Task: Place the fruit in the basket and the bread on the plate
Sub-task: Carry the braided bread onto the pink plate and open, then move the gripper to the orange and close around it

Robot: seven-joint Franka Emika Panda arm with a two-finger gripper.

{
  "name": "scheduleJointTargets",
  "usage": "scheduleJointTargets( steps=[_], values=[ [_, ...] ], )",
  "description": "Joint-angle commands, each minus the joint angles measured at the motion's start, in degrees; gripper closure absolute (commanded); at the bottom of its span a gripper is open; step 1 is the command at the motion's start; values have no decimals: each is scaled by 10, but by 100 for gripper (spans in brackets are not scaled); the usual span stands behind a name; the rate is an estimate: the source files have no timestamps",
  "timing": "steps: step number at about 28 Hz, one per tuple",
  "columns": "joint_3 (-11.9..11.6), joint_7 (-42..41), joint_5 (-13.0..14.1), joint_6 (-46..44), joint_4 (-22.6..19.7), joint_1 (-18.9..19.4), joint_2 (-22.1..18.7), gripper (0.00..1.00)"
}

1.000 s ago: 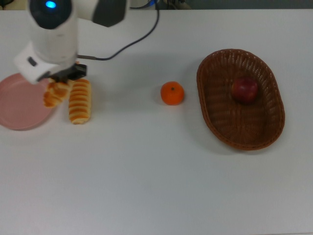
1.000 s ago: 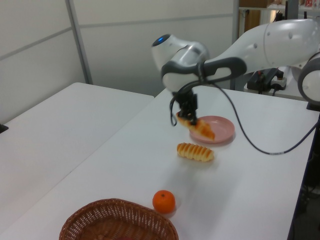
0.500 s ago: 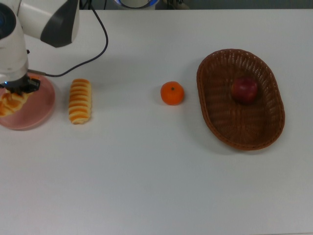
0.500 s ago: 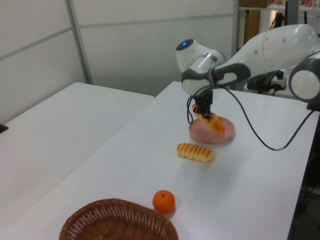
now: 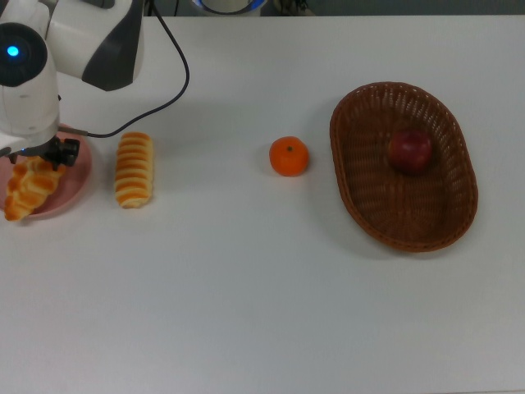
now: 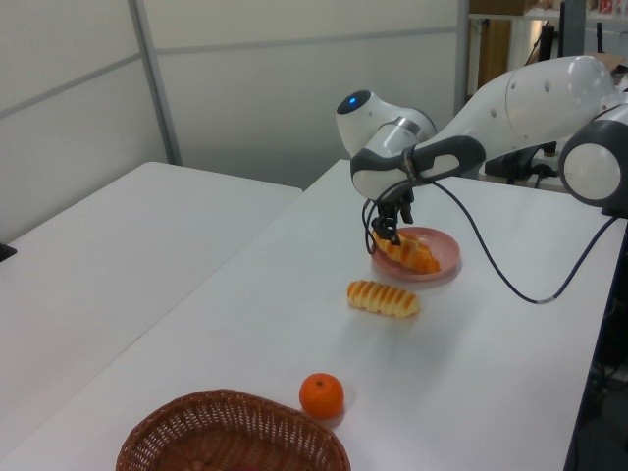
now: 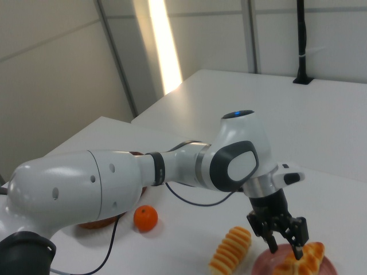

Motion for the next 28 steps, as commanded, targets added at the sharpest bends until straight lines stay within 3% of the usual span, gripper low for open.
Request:
scheduleJointTargets(
  steps=[1, 5, 16, 28],
  values=[
    [1, -1, 58, 4, -17, 14, -46, 0],
    [1, 2, 76, -28, -17, 55, -61, 0],
    [2, 10, 93, -186, -17, 225, -80, 0],
    [4, 30, 95, -197, -38, 329, -50, 0]
  ],
)
